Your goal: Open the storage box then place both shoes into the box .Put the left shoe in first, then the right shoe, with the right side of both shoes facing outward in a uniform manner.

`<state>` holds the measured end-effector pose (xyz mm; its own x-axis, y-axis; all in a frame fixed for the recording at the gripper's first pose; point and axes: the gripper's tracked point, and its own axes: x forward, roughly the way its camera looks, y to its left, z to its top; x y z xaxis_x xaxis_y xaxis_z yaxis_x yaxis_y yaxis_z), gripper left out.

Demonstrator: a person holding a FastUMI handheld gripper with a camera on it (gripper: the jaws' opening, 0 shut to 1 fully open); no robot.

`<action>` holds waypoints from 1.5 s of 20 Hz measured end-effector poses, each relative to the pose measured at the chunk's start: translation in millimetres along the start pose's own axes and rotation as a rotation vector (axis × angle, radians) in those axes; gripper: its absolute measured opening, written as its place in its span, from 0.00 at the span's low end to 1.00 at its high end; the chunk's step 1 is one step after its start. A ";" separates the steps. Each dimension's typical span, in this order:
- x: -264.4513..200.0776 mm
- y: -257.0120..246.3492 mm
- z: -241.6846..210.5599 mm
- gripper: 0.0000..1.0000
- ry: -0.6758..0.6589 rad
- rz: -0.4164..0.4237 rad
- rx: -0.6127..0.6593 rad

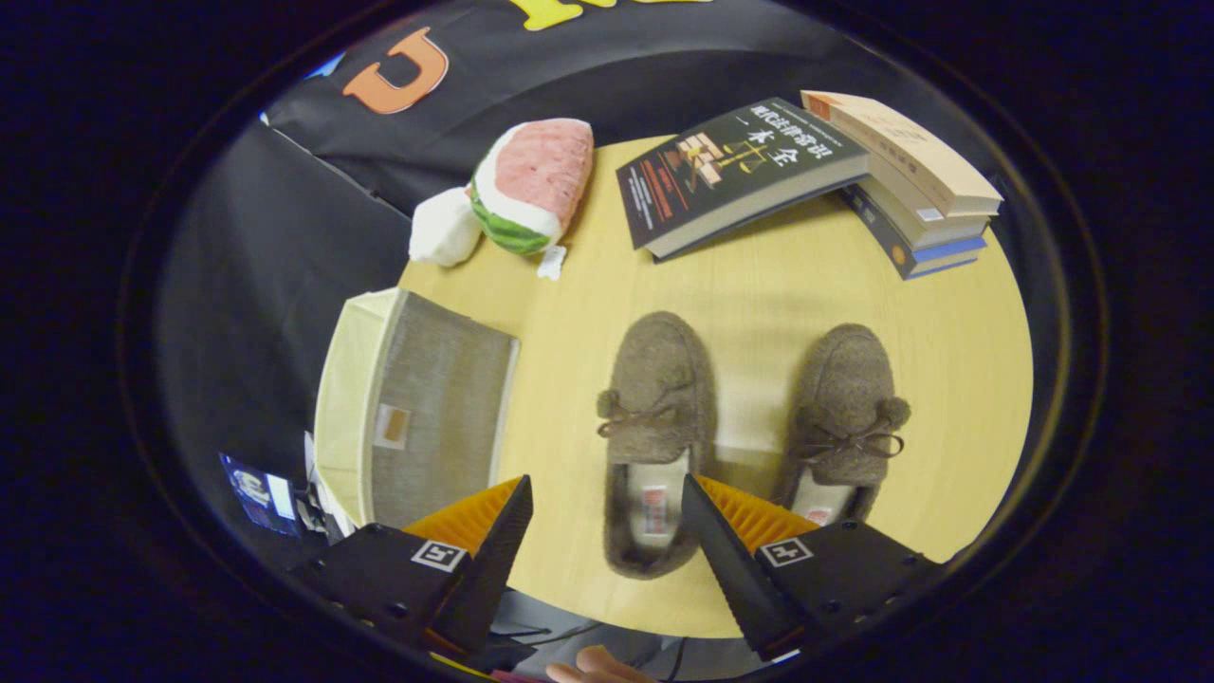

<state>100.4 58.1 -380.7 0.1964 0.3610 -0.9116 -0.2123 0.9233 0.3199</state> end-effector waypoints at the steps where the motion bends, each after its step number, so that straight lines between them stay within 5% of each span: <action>1: 8.0 -13.2 -3.8 0.96 0.013 -0.032 -0.018; 4: 25.2 -34.3 -8.0 0.95 0.031 -0.089 -0.064; 6: 31.4 -42.8 -6.4 0.85 0.023 -0.123 -0.081; 11: 43.4 -49.8 -5.4 0.42 0.031 -0.219 -0.148; 13: 49.3 -52.5 -10.3 0.37 0.048 -0.255 -0.164; 14: 53.4 -51.8 -12.6 0.37 0.055 -0.255 -0.147; 17: 57.4 -43.3 -14.5 0.13 0.069 -0.191 -0.030; 19: 60.0 -41.6 -11.1 0.12 0.064 -0.157 -0.010; 20: 61.9 -40.6 -15.1 0.02 0.084 -0.141 0.006; 30: -5.9 -32.4 -22.3 0.00 -0.007 -0.054 0.254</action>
<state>84.8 23.2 -391.4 0.2073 0.3108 -0.9276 0.0453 0.9441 0.3264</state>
